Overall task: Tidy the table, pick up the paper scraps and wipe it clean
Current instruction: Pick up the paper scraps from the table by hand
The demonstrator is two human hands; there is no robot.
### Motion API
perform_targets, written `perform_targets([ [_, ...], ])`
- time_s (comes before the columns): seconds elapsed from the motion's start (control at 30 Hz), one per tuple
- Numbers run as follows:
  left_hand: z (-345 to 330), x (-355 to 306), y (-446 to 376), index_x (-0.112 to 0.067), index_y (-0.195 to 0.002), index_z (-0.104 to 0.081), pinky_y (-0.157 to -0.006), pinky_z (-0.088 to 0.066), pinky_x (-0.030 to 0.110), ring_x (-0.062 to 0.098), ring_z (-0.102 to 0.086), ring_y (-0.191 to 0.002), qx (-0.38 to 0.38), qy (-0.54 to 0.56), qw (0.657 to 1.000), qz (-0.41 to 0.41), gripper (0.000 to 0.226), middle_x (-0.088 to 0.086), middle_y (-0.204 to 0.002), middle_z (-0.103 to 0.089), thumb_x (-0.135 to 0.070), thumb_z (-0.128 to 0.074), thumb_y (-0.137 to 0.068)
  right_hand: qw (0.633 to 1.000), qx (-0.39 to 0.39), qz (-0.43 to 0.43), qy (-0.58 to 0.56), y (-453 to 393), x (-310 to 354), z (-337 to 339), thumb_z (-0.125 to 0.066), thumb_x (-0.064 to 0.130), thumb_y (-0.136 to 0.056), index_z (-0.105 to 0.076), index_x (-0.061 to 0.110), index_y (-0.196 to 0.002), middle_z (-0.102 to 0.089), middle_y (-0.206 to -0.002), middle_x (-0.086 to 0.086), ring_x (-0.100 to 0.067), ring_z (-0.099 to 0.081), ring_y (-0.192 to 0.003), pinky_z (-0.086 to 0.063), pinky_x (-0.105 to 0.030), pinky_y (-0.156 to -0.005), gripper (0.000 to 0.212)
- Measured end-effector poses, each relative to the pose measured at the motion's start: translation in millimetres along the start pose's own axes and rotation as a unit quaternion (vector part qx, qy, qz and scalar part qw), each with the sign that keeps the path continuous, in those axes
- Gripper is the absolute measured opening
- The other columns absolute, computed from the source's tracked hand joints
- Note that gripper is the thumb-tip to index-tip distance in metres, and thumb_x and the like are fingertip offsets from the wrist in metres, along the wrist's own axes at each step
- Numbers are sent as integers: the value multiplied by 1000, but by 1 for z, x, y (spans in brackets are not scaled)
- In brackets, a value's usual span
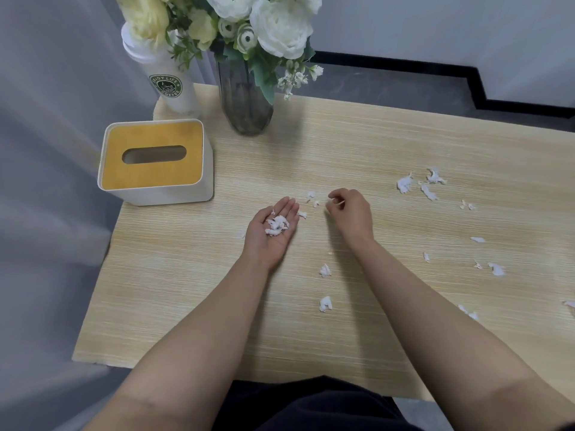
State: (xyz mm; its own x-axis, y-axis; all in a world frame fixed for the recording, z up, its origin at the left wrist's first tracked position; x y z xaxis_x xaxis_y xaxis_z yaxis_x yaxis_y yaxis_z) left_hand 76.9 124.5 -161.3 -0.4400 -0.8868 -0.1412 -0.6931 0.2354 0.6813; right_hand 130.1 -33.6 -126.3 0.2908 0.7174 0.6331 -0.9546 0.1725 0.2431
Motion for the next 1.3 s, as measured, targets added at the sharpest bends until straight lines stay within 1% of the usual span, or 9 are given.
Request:
perform_targets([
  [0.17,0,-7,1,2,-100,-63,-84,-52,33,22,-72,-83,2,-19,1000,-12,28,12,-92,-73,-7,-37,-95,995,64,34,64,-11,7,-27,-65,18,-84,-62,11,-114,-58,-111,-9,-23,-56,-100,-38,-24,-79,31],
  [0.37,2,-17,2,2,-86,-74,-87,-51,33,23,-70,-89,1,-47,999,-13,40,13,-96,-72,-4,-35,-94,988,82,86,103,-17,25,-39,-60,10,-87,-52,13,-127,-53,-113,-11,-26,-53,-103,-44,-34,-84,41],
  [0.47,3,-21,4,1,-101,-65,-92,-48,31,22,-65,-98,-7,-64,998,-19,33,11,-96,-72,2,-34,-91,981,94,120,117,-20,31,-42,-59,9,-89,-60,10,-114,-55,-109,-10,-25,-55,-100,-45,-34,-82,26],
  [0.6,3,-24,3,1,-104,-62,-96,-46,31,22,-63,-101,-1,-55,998,-27,36,11,-95,-72,6,-30,-88,976,103,135,134,-19,31,-44,-56,12,-91,-63,4,-97,-57,-98,-10,-27,-56,-91,-38,-28,-72,11],
  [0.73,4,-25,1,2,-102,-64,-91,-49,31,22,-68,-93,7,-38,999,-26,37,12,-96,-72,-2,-29,-90,981,102,138,89,-11,35,-41,-58,13,-90,-64,5,-95,-58,-96,-9,-22,-54,-91,-32,-24,-73,12],
  [0.87,6,-26,0,3,-84,-75,-89,-50,35,24,-71,-88,21,-13,999,-29,47,14,-98,-71,-12,-30,-91,968,132,179,114,3,39,-52,-58,15,-89,-65,6,-100,-58,-102,-8,-23,-56,-96,-37,-26,-76,15],
  [1.1,7,-30,2,5,-89,-72,-88,-50,37,26,-71,-88,24,-4,999,-38,48,16,-98,-71,-13,-28,-94,946,129,235,182,14,50,-61,-51,8,-90,-64,3,-102,-59,-102,-14,-31,-56,-95,-45,-36,-75,18],
  [1.17,8,-31,4,5,-85,-74,-89,-50,36,26,-70,-90,21,-2,999,-40,50,16,-98,-71,-12,-27,-93,953,119,225,166,14,52,-59,-50,8,-89,-64,4,-100,-60,-99,-12,-30,-57,-93,-44,-33,-74,18],
  [1.3,7,-33,7,5,-101,-64,-98,-43,33,27,-61,-104,10,5,999,-43,40,17,-97,-71,-12,-28,-93,981,41,189,31,15,72,-29,-56,9,-88,-66,7,-96,-61,-93,-6,-15,-53,-81,-38,-21,-72,13],
])
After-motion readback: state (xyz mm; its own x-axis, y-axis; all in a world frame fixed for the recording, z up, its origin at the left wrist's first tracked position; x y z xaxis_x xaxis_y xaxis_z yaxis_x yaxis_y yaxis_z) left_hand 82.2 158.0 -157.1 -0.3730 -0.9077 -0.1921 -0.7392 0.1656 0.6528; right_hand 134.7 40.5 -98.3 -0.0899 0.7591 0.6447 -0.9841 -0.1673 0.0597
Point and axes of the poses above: each hand's wrist, its own y-axis away from the middle knuckle, its own z-axis out of the back of the hand, x = y × z, the point moved 9 cm from there along -y, towards the middle knuckle
